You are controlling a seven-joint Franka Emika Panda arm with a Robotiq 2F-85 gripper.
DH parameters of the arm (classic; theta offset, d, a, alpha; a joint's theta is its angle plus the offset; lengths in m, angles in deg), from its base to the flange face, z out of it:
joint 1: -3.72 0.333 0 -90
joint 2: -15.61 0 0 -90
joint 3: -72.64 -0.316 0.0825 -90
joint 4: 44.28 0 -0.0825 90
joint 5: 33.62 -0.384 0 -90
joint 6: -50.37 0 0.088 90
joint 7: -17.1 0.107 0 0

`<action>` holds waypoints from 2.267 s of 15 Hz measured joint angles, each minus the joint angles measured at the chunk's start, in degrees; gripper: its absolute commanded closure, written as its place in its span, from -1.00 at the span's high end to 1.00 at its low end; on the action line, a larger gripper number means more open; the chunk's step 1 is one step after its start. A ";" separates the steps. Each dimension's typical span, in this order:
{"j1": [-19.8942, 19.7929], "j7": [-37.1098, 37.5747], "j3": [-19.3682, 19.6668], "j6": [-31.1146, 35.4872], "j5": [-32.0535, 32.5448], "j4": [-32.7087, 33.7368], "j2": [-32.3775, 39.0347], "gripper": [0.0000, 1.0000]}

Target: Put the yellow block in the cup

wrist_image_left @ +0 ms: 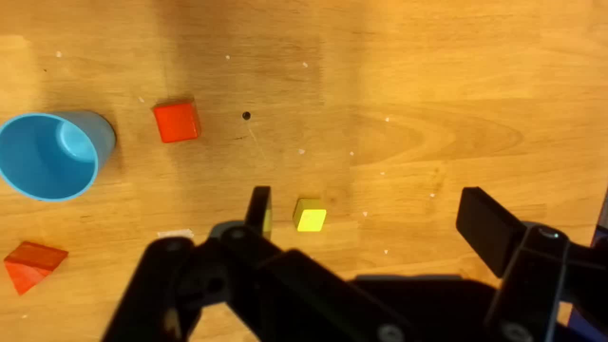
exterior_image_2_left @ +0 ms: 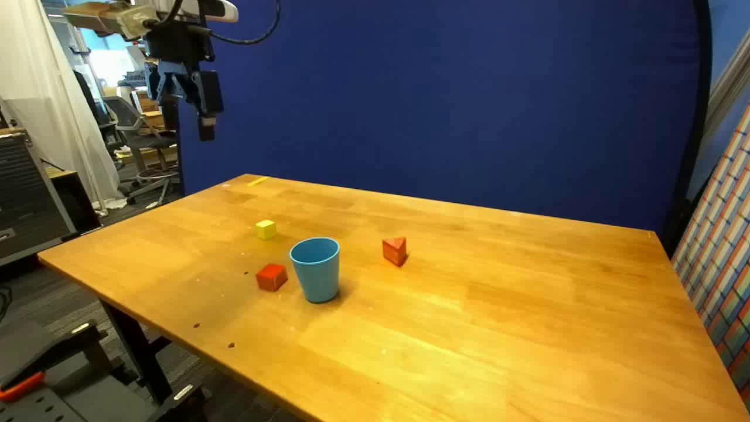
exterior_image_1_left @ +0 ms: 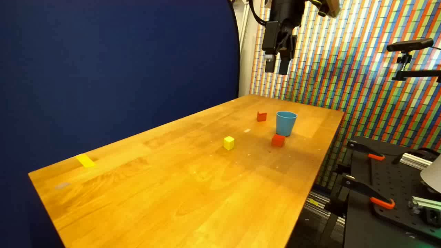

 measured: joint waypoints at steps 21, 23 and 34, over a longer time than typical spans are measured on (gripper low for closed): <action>0.26 10.19 -0.60 12.64 0.86 14.40 28.66 1.00; 0.39 11.74 -0.56 12.72 1.57 18.59 34.16 1.00; 2.92 18.94 2.84 10.30 3.77 36.57 54.60 1.00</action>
